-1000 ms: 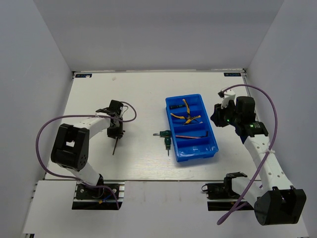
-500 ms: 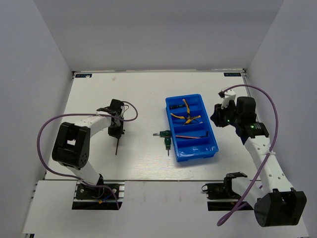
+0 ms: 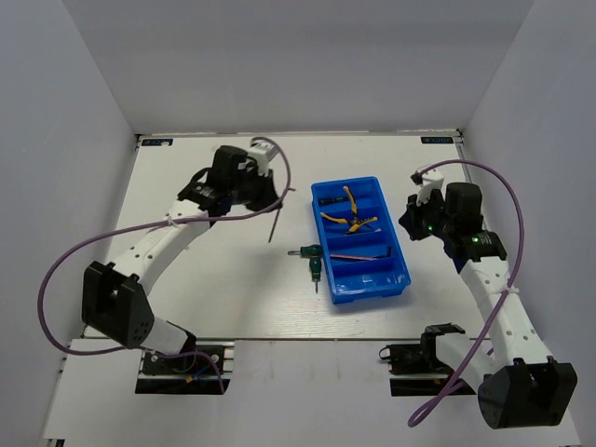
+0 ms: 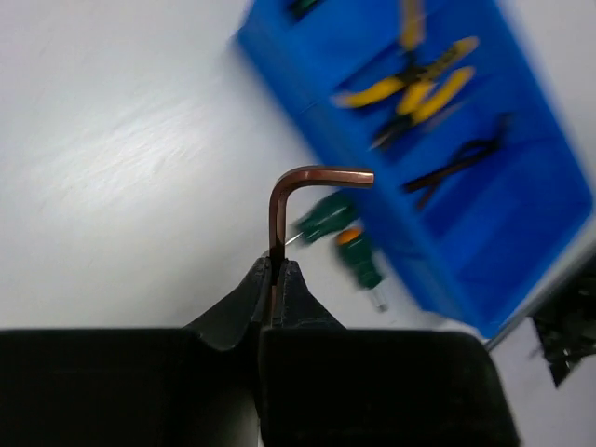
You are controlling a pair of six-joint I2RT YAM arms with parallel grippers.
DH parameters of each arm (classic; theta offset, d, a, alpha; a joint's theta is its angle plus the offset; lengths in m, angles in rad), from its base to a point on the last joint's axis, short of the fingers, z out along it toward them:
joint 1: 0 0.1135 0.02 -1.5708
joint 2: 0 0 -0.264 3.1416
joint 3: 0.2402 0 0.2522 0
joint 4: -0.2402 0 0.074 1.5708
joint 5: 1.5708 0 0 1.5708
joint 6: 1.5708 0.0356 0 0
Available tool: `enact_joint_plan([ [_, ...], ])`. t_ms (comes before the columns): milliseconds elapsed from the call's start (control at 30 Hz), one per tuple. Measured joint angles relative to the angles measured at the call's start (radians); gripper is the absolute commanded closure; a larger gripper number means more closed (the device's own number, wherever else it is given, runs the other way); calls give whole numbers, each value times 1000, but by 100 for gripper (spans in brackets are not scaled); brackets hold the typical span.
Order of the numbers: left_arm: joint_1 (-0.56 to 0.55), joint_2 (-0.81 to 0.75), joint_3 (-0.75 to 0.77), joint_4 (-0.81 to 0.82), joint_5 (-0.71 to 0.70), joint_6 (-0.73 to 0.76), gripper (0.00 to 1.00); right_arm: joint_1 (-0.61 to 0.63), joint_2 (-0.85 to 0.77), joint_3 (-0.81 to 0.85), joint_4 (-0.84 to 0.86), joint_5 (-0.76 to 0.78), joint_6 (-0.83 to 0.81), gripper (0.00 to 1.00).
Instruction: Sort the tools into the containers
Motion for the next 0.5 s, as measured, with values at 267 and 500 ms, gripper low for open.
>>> enact_joint_plan([
  [267, -271, 278, 293, 197, 173, 27, 100, 0, -32, -17, 29, 75, 3, 100],
  [500, -405, 470, 338, 270, 102, 39, 100, 0, -32, -20, 32, 104, 3, 100],
])
